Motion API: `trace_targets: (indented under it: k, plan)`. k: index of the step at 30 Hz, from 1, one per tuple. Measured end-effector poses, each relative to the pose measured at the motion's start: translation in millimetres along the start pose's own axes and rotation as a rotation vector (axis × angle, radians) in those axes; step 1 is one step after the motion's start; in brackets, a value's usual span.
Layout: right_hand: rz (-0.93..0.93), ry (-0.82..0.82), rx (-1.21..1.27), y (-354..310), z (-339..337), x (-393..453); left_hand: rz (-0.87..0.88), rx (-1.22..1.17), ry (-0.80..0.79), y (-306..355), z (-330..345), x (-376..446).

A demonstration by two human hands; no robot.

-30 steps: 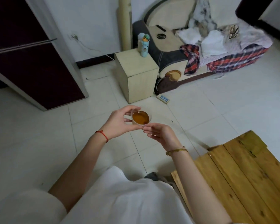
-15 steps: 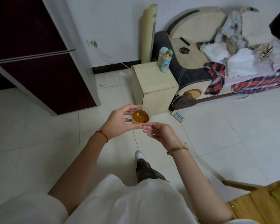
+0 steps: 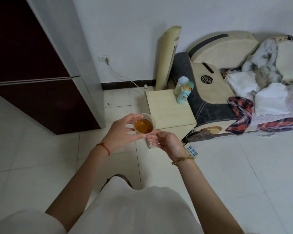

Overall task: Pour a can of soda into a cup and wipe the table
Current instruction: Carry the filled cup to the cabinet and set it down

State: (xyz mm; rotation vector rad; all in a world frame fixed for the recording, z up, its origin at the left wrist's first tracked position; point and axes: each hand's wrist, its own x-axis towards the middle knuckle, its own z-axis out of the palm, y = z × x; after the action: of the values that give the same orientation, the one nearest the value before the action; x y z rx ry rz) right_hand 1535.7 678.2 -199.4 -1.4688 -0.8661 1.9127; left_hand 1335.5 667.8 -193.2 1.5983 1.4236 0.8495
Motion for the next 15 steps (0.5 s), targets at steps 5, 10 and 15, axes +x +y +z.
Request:
trace_targets:
  k: [5,10,15]
  plan:
    - [0.001,0.028,0.02,-38.1,8.4,63.5,-0.003,-0.012,-0.051,-16.3,-26.2,75.0]
    - [-0.01,0.093,0.092,-70.9,25.7,126.9,0.041,0.002,-0.128,-32.2,-62.4,153.0]
    - [-0.043,0.231,0.222,-103.3,58.7,183.8,0.103,0.018,-0.262,-46.9,-105.7,233.2]
